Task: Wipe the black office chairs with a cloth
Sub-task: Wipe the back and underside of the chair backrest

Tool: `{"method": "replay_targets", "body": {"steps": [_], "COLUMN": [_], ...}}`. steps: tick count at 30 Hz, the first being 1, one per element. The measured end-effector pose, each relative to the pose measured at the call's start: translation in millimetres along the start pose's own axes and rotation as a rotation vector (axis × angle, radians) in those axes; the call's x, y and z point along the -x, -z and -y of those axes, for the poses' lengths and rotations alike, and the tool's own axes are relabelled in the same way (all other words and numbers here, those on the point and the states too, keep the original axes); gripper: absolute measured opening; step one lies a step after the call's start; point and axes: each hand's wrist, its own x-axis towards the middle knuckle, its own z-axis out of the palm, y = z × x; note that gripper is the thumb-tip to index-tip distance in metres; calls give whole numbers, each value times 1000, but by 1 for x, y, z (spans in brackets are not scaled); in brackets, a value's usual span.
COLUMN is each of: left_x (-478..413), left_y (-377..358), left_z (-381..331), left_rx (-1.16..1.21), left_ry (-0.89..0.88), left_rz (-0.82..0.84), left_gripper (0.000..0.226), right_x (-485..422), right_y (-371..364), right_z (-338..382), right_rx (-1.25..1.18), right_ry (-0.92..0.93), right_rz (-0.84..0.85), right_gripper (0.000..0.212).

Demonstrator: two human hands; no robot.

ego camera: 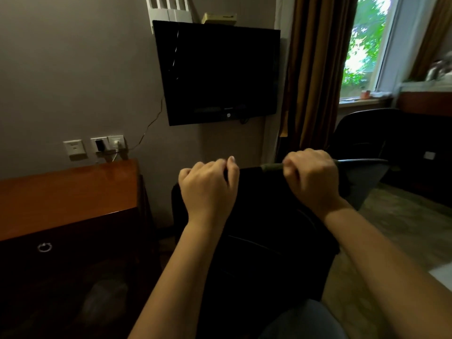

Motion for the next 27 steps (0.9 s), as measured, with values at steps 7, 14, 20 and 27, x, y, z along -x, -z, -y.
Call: {"method": "replay_targets", "body": {"steps": [7, 14, 20, 27], "left_x": [2, 5, 5, -6], "left_y": [-13, -15, -4, -10], "left_z": [13, 20, 35, 7], "left_rx": [-158, -145, -138, -121], "left_ry": [-163, -175, -105, -225], "left_rz": [-252, -271, -206, -101], "left_gripper": [49, 48, 46, 43], "right_x": [45, 53, 46, 32], "right_y": [15, 8, 9, 8], "right_z": [-115, -126, -91, -4], "right_rx": [-4, -11, 45, 68], "right_ry": [-251, -402, -451, -406], "right_rz": [-40, -135, -231, -240], "right_gripper": [44, 45, 44, 37]}}
